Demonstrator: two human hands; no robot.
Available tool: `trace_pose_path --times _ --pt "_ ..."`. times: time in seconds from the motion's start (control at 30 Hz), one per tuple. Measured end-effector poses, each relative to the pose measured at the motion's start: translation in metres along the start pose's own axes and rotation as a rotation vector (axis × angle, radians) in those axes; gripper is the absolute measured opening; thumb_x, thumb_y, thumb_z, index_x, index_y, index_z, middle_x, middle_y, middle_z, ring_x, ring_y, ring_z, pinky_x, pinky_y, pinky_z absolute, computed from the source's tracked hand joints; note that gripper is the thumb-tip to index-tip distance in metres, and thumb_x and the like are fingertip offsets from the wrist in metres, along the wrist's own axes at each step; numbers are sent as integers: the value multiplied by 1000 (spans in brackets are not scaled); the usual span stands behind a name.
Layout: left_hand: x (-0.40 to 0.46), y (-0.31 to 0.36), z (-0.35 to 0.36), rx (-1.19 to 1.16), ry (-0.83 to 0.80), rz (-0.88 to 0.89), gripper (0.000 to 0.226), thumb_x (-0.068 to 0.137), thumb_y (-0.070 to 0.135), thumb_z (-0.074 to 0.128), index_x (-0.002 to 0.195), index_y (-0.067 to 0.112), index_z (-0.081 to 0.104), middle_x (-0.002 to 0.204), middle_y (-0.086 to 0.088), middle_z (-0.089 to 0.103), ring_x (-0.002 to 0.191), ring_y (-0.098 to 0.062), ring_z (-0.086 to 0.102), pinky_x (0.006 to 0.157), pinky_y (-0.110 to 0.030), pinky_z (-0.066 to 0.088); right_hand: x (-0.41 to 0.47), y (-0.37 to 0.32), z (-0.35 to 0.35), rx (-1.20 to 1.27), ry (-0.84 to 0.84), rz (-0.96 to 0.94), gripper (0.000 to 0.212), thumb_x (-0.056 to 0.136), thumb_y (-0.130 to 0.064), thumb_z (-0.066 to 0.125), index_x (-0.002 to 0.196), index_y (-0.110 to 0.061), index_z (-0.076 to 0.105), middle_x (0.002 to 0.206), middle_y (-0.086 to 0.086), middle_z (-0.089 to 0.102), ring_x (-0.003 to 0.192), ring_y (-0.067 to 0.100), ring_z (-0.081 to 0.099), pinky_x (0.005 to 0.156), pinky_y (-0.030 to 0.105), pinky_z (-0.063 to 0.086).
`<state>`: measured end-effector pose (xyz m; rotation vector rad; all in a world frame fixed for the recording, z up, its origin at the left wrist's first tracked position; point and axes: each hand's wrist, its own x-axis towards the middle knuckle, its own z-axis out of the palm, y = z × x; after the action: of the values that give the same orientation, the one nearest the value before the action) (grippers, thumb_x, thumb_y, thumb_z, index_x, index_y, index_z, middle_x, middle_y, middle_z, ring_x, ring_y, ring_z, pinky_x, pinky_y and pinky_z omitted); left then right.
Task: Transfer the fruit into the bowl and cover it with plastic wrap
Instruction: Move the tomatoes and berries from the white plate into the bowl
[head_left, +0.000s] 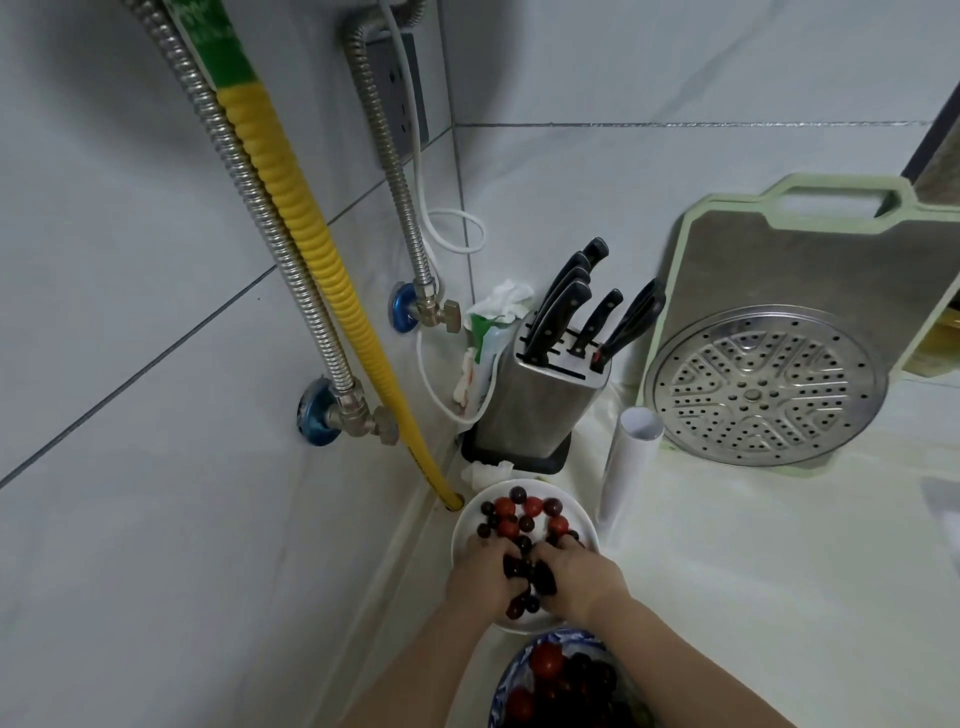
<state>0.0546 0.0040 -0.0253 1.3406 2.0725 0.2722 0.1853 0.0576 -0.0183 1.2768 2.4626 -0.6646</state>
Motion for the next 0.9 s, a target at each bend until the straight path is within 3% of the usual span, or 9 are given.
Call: trace_pose_path --times 0.17,0.33,0.57,0.73,0.9 --pt "5 -5 2 -64 0 -10 29 84 27 63 112 21 61 118 -2 60 102 -18 59 87 -31 50 3 -3 4 12 31 34 38 90 -29 47 128 -33 49 130 4 48 113 26 54 89 36 50" --pt "7 -7 4 -147 21 -22 27 87 14 59 114 15 63 117 -8 65 101 -23 63 87 -38 55 4 -6 8 -12 27 46 38 91 -28 48 128 -31 48 129 6 49 113 26 54 89 37 51" --pt "6 -7 -2 -130 -34 8 27 89 17 59 115 13 62 118 -7 64 102 -19 60 88 -28 49 2 -4 11 19 79 46 33 90 -27 46 122 -26 53 122 6 54 106 27 58 88 35 51" --pt "-4 -9 -5 -310 3 -31 26 87 16 64 113 15 62 107 -9 67 74 -14 61 61 -23 52 4 -6 6 -49 12 33 32 91 -23 47 123 -22 54 125 8 54 111 28 56 92 37 50" --pt "-23 -7 -21 -516 23 -7 26 85 18 68 111 19 64 86 6 63 57 -4 59 59 -17 52 -1 -2 4 26 84 -3 30 91 -26 47 119 -24 57 121 6 59 108 26 58 90 34 50"
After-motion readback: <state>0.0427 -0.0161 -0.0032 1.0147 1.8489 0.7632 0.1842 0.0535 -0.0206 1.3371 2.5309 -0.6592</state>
